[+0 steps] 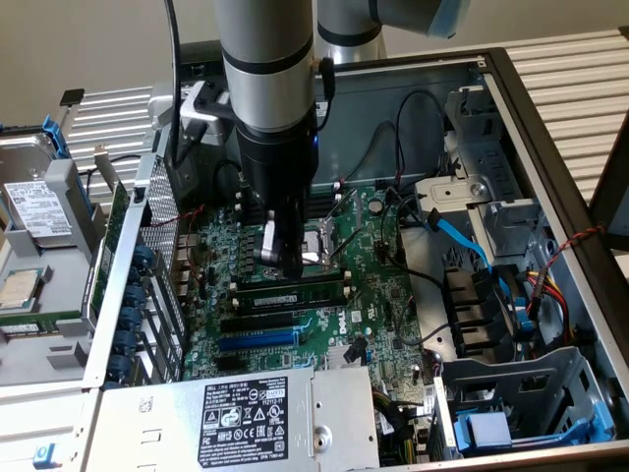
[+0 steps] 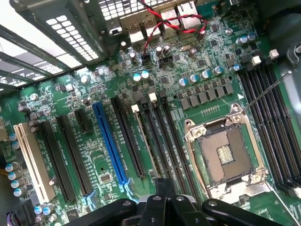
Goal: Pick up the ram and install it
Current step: 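Press down the ram until it locks into place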
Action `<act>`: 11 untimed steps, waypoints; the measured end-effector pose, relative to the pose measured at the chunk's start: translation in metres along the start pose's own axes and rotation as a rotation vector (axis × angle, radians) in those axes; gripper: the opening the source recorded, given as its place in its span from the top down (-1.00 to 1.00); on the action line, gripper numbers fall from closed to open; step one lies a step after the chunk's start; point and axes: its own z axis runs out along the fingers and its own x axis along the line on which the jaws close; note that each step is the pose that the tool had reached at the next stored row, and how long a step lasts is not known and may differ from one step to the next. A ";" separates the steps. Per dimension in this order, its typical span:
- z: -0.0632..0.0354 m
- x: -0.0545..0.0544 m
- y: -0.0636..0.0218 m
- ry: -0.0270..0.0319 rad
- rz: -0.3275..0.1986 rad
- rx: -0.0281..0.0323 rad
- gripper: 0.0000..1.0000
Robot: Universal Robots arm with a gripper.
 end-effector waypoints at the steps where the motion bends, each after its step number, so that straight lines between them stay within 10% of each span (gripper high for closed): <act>1: 0.0000 0.000 0.0000 -0.0001 0.015 0.0005 0.79; 11: 0.0000 0.000 0.0000 -0.0009 0.179 0.0060 0.79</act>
